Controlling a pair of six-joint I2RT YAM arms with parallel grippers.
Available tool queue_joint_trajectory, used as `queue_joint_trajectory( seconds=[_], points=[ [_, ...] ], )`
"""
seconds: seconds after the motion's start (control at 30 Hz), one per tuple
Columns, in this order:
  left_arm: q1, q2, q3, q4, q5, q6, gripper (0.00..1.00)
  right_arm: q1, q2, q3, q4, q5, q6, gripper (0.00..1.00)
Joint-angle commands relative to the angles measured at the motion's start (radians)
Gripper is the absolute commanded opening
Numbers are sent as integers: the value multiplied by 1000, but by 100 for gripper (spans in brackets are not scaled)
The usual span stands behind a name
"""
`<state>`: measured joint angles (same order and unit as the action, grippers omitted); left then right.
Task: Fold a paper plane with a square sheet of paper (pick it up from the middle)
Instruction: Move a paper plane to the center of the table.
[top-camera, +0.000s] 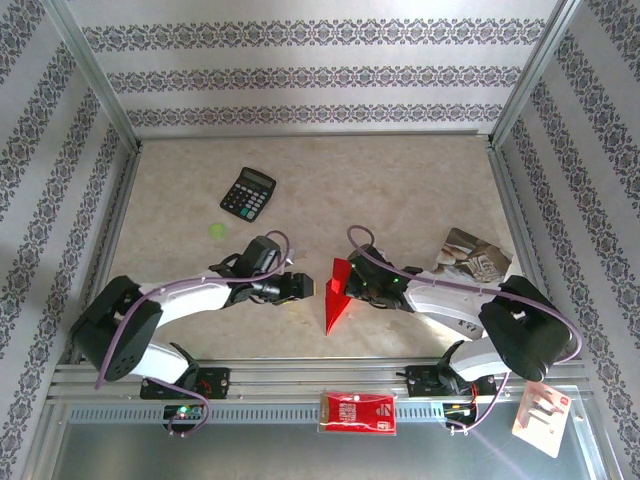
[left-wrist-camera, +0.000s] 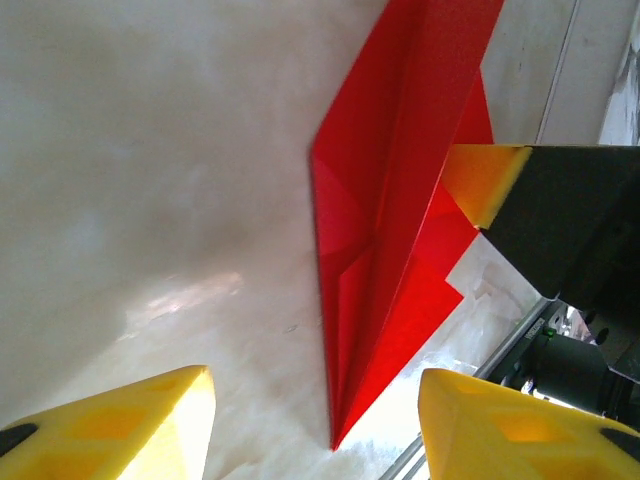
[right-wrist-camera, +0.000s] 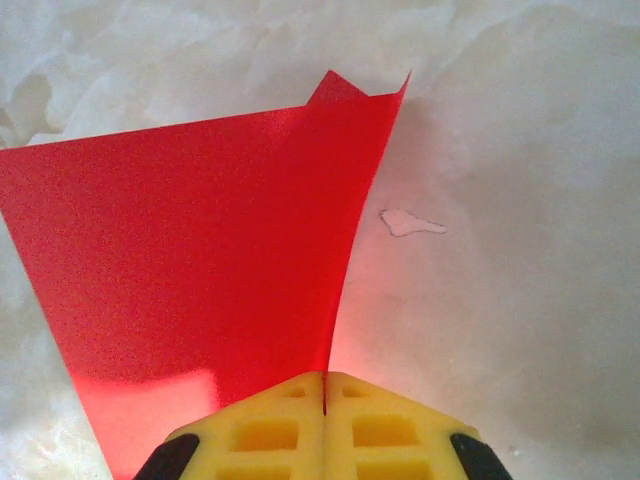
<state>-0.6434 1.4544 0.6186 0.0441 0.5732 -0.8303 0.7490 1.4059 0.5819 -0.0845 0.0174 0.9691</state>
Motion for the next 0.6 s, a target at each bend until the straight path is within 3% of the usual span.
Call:
queue_joint_trajectory(
  seconds=[0.0,0.37,0.57],
  points=[
    [-15,68,44,88,17,-41,51,-38,-19,-46,88,-83,-37,1],
    [-46,238,175,88,72,-19,43,-119,-24,-121,183,-185,-77,7],
    [-78,236,204,85,72,-6,50,-125,-15,-129,202,-193,-70,7]
  ],
)
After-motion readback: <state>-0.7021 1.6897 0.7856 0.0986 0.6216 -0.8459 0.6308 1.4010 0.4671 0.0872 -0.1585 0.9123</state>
